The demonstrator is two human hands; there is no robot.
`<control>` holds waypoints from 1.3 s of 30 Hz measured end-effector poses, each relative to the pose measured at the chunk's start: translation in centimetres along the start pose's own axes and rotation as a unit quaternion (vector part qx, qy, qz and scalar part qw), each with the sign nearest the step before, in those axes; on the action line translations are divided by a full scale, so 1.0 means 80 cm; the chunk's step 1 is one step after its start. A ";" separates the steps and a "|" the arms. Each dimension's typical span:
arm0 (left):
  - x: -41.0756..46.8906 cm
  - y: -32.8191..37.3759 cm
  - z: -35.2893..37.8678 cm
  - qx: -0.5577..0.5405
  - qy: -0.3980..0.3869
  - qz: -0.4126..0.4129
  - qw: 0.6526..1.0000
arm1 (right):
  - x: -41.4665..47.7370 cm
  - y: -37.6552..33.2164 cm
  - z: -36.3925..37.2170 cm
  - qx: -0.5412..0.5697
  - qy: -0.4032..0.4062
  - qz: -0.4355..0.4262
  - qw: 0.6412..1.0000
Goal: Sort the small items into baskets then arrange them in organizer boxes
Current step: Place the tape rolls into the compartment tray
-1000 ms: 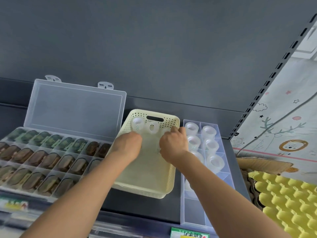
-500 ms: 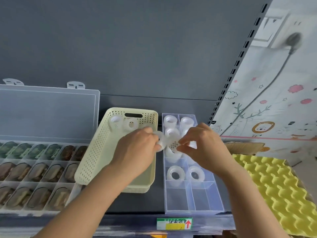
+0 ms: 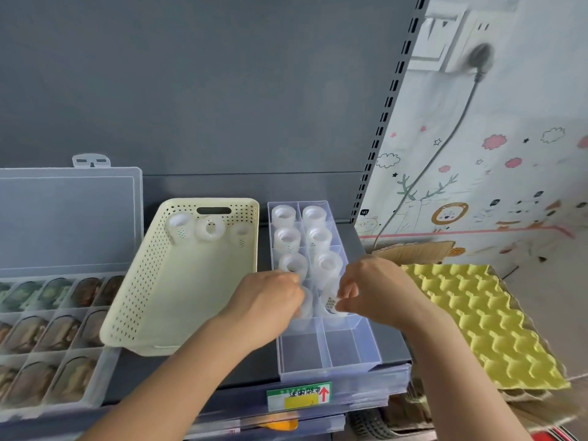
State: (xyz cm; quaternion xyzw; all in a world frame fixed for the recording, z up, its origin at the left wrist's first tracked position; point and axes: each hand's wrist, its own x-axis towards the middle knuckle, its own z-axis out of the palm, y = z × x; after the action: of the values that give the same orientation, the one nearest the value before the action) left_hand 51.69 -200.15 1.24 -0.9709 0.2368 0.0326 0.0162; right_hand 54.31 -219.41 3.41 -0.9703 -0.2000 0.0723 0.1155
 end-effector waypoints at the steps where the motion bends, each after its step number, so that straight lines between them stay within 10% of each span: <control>1: 0.001 0.000 0.003 0.004 -0.004 0.001 1.000 | 0.001 0.000 0.004 0.002 -0.005 0.005 1.000; 9: 0.004 -0.009 0.012 -0.008 -0.032 0.011 0.999 | 0.009 0.004 0.016 0.025 -0.039 0.025 0.999; 19: 0.001 -0.080 -0.022 -0.054 0.133 -0.130 0.981 | 0.070 -0.062 -0.009 0.039 0.112 -0.092 0.989; 39: 0.038 -0.204 0.047 -0.115 0.040 -0.364 0.923 | 0.236 -0.150 0.064 -0.246 0.036 -0.092 0.964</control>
State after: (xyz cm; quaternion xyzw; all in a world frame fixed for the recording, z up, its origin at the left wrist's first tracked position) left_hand 61.71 -186.89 -2.50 -0.9858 -0.1382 0.0130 -0.0943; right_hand 66.04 -200.02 -0.28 -0.9481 -0.2960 -0.0252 -0.1136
